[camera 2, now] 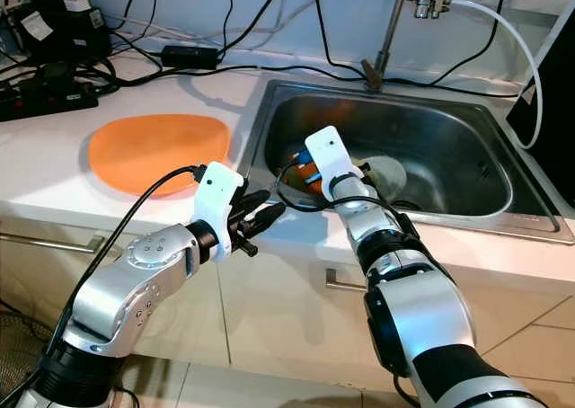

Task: Kitchen organization

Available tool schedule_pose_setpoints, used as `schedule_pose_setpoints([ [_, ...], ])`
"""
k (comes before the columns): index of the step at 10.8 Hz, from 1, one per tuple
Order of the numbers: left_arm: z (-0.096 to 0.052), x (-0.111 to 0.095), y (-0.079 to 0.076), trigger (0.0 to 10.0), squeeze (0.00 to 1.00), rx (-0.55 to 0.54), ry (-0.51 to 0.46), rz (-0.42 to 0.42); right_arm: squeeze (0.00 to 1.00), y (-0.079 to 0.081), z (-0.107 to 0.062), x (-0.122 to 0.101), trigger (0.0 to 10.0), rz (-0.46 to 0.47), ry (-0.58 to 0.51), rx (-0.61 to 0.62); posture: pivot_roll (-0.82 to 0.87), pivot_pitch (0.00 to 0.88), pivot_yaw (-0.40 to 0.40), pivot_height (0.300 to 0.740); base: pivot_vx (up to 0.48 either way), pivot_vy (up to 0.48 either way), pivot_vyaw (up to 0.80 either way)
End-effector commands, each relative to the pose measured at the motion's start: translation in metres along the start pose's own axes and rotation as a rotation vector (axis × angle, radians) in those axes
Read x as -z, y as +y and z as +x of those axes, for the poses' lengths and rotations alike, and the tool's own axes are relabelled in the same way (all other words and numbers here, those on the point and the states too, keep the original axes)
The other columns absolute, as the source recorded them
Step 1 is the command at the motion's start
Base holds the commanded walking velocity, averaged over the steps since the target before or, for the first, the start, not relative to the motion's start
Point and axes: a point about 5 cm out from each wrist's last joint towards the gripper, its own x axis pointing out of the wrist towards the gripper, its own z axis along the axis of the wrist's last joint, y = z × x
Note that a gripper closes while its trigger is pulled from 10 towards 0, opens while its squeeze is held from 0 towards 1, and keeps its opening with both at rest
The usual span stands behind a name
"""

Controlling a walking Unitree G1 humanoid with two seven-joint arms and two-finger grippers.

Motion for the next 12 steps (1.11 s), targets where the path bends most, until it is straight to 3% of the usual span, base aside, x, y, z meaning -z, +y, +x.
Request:
schedule_pose_setpoints([
  [1, 0.001, 0.000, -0.002, 10.0, 0.00, 0.001, 0.005, 0.004, 1.00, -0.006, 0.002, -0.013, 10.0, 0.007, -0.038, 0.010, 0.29, 0.000, -0.072, 0.740, 0.000, 0.000, 0.00],
  [2, 0.001, 0.000, -0.001, 10.0, 0.00, -0.006, -0.002, 0.006, 0.00, -0.008, 0.002, -0.016, 10.0, 0.024, -0.060, 0.024, 0.29, 0.000, -0.071, 0.740, 0.000, 0.000, 0.00],
  [4, 0.000, -0.005, 0.010, 10.0, 0.00, -0.110, -0.069, 0.059, 0.00, -0.011, 0.003, -0.031, 10.0, 0.178, -0.154, 0.032, 0.29, 0.000, -0.071, 0.740, 0.000, 0.000, 0.00],
  [6, -0.006, -0.017, 0.032, 10.0, 0.00, -0.282, -0.168, 0.151, 0.00, -0.013, 0.000, -0.051, 10.0, 0.491, -0.321, 0.004, 0.28, 0.000, -0.066, 0.740, 0.000, 0.000, 0.00],
  [7, -0.008, -0.018, 0.035, 10.0, 0.00, -0.307, -0.174, 0.175, 0.00, -0.013, -0.001, -0.052, 10.0, 0.548, -0.349, 0.001, 0.27, 0.000, -0.064, 0.740, 0.000, 0.000, 0.00],
  [9, -0.018, -0.017, 0.051, 10.0, 0.00, -0.409, -0.141, 0.371, 0.00, -0.012, -0.006, -0.045, 10.0, 0.768, -0.392, 0.004, 0.27, 0.002, -0.060, 0.740, 0.000, 0.000, 0.00],
  [11, -0.032, -0.010, 0.063, 10.0, 0.00, -0.456, -0.080, 0.516, 0.00, -0.001, -0.013, -0.017, 10.0, 0.849, -0.334, 0.012, 0.26, 0.005, -0.054, 0.740, 0.000, 0.000, 0.00],
  [12, -0.037, -0.009, 0.066, 10.0, 1.00, -0.463, -0.053, 0.569, 0.00, 0.005, -0.015, -0.006, 10.0, 0.877, -0.300, 0.019, 0.27, 0.006, -0.054, 0.740, 0.000, 0.000, 0.00],
])
